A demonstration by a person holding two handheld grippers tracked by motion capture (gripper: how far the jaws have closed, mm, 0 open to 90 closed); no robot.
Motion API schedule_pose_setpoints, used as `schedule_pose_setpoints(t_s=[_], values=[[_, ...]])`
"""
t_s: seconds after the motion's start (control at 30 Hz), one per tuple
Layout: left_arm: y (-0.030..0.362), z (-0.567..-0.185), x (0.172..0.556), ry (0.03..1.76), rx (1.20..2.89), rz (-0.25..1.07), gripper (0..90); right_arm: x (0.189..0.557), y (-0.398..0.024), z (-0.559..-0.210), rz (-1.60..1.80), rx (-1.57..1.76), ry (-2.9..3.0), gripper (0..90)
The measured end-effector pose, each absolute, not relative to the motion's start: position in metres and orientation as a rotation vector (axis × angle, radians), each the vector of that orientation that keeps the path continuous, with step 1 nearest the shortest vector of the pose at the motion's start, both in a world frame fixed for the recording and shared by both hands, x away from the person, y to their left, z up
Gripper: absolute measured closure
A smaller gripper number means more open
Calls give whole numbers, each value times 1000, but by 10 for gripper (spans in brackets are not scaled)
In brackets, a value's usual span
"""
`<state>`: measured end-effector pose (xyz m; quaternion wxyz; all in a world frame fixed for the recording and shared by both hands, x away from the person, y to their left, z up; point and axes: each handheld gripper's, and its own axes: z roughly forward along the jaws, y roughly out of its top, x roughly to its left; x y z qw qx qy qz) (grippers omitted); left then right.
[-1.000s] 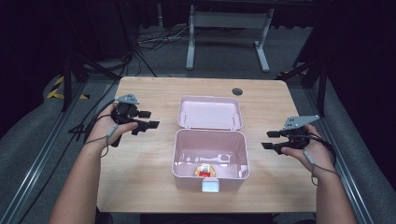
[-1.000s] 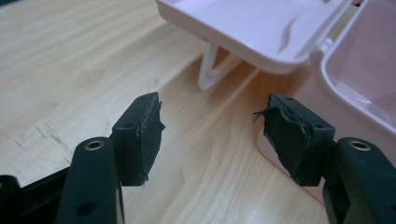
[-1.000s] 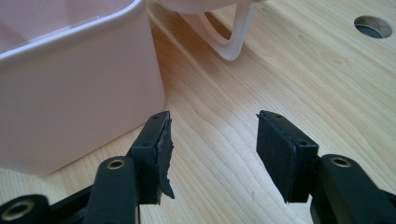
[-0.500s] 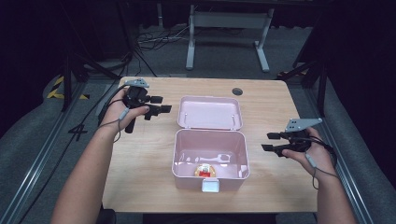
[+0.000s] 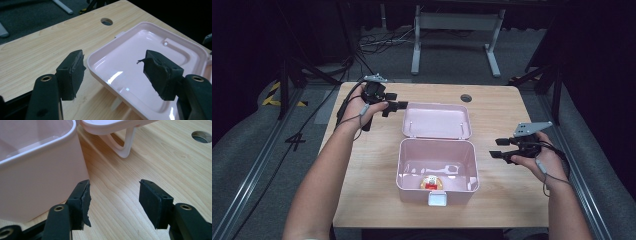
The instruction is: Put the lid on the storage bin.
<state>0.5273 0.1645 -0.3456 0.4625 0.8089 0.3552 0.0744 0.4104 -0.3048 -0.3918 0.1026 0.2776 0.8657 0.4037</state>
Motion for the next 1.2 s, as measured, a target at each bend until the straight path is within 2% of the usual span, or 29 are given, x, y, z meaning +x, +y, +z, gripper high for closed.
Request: schedule_pose_setpoints(t_s=[0.2,0.33,1.0,1.2], values=[[157,-357,547,922,2002,191,336,409,-306,-391,1199,825,2547,426],[152,-367,555,946,1960,116,340,405,-307,-390,1208,824,2541,426],[133,-403,570,1043,2035,8,352,405,-307,-391,1212,824,2538,424],[131,-401,570,1061,2004,-43,455,404,-307,-390,1218,828,2536,423]])
